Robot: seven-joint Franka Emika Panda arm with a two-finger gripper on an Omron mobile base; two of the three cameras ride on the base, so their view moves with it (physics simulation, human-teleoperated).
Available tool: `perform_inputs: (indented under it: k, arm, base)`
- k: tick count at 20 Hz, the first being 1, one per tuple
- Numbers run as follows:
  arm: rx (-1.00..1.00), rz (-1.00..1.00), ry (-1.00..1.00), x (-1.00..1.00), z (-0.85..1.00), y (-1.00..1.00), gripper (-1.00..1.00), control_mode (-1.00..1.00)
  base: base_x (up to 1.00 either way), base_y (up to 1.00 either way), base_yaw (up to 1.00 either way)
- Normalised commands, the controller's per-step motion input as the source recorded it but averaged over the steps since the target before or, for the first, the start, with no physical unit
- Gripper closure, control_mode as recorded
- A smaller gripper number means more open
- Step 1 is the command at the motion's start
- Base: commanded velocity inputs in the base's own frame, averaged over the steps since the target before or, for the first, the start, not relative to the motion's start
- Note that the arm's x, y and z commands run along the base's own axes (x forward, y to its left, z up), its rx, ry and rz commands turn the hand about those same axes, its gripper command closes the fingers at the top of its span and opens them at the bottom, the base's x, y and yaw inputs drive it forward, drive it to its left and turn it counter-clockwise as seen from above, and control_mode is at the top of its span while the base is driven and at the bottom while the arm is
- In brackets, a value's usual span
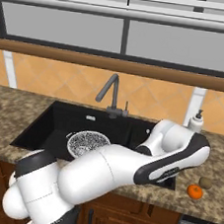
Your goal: Put the colander in the sink, put the kiwi, orange in the colander, and turn on the sink faucet and pour water over the colander.
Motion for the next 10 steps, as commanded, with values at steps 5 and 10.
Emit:
perform_inputs:
  k: [5, 10]
  arm:
    - [0.19, 0.0, 0.53, 0.0, 0.41, -0.03, -1.0, -1.0]
    - [0.19, 0.0, 0.52, 0.0, 0.45, -0.06, -1.0, -1.0]
  base:
    - [0.0, 0.0, 0.0]
    - [0.0, 0.0, 0.0]
